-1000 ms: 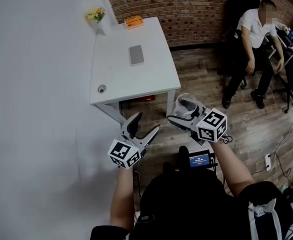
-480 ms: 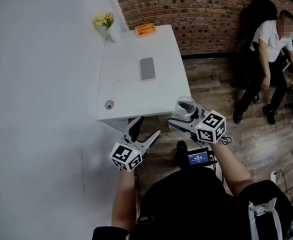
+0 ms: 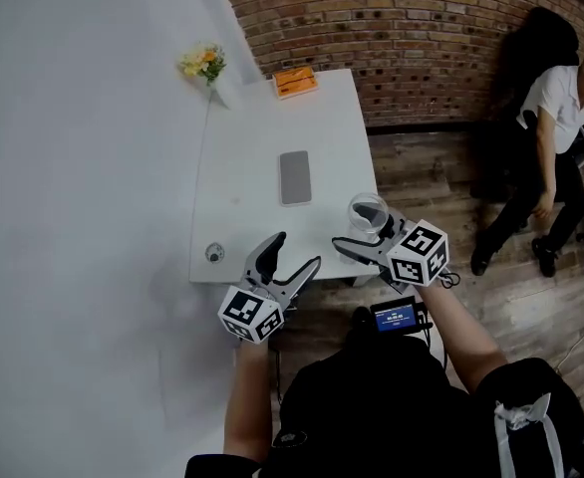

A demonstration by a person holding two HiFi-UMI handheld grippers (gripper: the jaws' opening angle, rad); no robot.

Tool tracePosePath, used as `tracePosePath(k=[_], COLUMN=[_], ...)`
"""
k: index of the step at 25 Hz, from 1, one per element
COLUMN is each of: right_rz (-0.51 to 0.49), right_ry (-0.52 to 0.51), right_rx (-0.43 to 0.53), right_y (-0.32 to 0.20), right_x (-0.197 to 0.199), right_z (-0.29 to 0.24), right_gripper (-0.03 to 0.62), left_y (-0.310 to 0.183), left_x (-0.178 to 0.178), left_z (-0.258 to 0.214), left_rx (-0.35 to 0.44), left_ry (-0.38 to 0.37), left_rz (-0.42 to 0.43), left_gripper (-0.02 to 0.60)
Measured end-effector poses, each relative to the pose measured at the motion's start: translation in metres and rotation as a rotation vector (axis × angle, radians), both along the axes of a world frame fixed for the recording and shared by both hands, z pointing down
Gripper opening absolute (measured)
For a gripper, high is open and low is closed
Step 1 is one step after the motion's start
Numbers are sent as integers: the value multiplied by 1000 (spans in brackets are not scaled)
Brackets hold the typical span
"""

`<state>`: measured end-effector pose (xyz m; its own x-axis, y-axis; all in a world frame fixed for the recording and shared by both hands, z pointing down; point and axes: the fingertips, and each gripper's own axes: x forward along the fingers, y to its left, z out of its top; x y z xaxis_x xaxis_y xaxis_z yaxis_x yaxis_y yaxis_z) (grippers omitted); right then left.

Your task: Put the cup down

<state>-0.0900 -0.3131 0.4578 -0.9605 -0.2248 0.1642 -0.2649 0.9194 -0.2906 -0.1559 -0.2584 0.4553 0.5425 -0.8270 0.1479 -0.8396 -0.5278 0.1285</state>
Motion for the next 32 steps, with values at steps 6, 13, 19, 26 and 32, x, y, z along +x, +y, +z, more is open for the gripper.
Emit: tracePosePath(k=[6,13,19,26,32], right_rz=[-23,-2,32,56,49], right_ry=[2,8,-4,8,20], right_rx=[-22,-19,-7,-1,10], right_y=[-37,-56,-52,-44,-40], right_x=[-8,-26,-27,-39,-45], right_z=[13,11,-9,-10,-11], right_gripper=[373,373,373,373,373], left_y=[-37,-58,-59,-54,-52], left_x=[0,-20,-20,-32,-38], left_z=[8,11,-7,-4,-4], left_rx=[-17,-29,-13,-8,-7], left_ry=[-13,-15,-30,-11,-5], left_rz=[-2,24,63,93,98], left_gripper=[358,358,359,358,358])
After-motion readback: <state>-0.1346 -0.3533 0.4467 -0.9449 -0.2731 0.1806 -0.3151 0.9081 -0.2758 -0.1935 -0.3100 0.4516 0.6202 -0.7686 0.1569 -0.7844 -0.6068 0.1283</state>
